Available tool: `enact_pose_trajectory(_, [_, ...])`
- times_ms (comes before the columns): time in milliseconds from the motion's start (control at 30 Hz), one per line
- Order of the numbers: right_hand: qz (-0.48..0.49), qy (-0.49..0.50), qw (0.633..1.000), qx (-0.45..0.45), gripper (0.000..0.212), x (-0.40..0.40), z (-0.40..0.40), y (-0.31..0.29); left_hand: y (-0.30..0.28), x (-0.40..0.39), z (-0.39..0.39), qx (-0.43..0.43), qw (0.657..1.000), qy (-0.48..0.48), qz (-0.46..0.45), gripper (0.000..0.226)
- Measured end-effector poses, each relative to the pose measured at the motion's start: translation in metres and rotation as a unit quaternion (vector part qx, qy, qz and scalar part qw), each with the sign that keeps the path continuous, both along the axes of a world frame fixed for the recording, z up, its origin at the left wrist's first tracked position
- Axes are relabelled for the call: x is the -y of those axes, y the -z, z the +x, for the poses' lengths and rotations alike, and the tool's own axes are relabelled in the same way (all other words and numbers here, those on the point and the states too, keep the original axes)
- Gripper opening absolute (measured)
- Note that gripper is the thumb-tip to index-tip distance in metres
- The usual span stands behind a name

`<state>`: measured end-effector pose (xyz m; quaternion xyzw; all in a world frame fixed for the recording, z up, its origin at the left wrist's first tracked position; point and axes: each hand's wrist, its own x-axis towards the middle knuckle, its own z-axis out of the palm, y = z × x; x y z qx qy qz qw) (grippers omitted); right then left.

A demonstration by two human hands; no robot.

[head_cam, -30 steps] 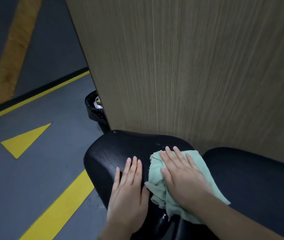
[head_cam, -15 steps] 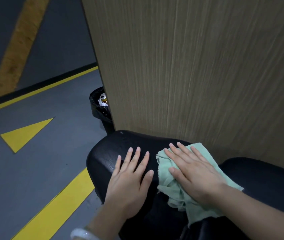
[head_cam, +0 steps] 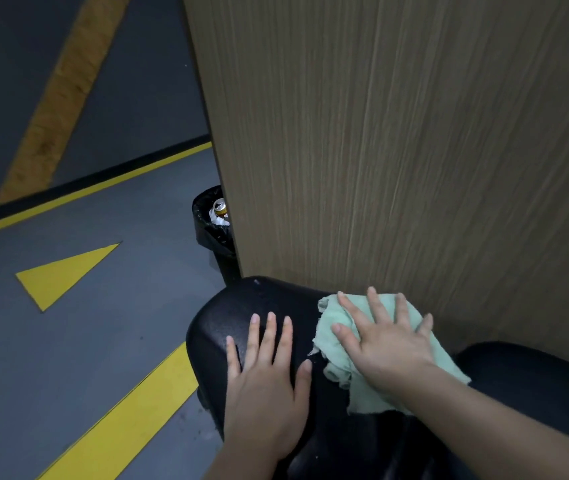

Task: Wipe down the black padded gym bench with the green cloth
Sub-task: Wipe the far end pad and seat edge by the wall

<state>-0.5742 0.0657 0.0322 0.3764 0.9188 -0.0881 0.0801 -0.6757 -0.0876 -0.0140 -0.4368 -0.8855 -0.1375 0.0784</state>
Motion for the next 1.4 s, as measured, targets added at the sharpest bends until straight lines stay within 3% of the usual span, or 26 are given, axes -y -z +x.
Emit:
enact_pose_trajectory(167, [-0.031, -0.057, 0.997, -0.039, 0.069, 0.026, 0.040, 0.001, 0.002, 0.000, -0.001, 0.012, 1.000, -0.009, 0.011, 0.065])
enact_pose_trajectory(267, [-0.027, -0.069, 0.996, -0.048, 0.063, 0.029, 0.047, 0.002, 0.004, 0.000, -0.002, 0.013, 1.000, -0.005, 0.025, 0.065])
enact_pose_trajectory(633, [-0.019, -0.097, 0.995, -0.029, 0.055, -0.012, -0.046, 0.002, 0.001, 0.001, -0.002, 0.053, 0.996, 0.024, 0.073, 0.074])
enact_pose_trajectory(800, [-0.016, -0.176, 0.984, -0.035, 0.056, -0.007, -0.012, -0.004, -0.005, 0.006, 0.001, 0.082, 0.991, 0.034, 0.099, 0.083])
enact_pose_trajectory(1000, [-0.024, -0.195, 0.980, -0.033, 0.066, 0.010, 0.043, -0.003, -0.005, 0.007, 0.000, 0.088, 0.988, 0.047, 0.117, 0.074])
enact_pose_trajectory(1400, [-0.015, -0.169, 0.985, -0.026, 0.056, -0.003, -0.053, 0.001, -0.003, 0.005, -0.001, 0.091, 0.984, 0.049, 0.142, 0.070])
